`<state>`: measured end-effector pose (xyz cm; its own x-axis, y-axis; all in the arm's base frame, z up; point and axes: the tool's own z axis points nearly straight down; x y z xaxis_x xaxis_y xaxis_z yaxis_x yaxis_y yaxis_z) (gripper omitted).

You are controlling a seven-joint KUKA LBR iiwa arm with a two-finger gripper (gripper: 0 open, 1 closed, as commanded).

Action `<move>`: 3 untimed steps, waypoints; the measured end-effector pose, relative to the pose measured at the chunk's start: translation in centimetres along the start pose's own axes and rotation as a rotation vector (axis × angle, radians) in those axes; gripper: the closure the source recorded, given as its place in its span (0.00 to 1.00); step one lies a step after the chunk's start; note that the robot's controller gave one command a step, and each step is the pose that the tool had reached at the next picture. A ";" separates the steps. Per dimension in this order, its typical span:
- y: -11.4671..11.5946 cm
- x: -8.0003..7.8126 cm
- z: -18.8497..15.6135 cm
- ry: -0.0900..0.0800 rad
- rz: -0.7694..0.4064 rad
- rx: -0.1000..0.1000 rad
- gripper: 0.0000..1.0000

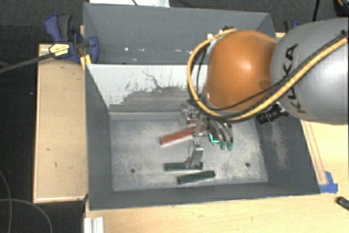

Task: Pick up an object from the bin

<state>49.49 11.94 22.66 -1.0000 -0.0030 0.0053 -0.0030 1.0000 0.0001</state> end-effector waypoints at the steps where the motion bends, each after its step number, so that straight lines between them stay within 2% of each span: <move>1: -4.0 -0.8 14.1 0.001 -0.054 0.001 0.00; 2: -4.6 1.5 15.6 -0.012 0.007 -0.002 0.00; 3: -4.6 1.6 15.4 -0.007 0.009 -0.001 1.00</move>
Offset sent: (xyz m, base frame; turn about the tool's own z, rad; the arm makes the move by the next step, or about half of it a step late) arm 0.0083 -0.0387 -0.1375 -0.0571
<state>47.86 7.37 7.29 -1.0000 0.0060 -0.0020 0.0060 1.0000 0.0015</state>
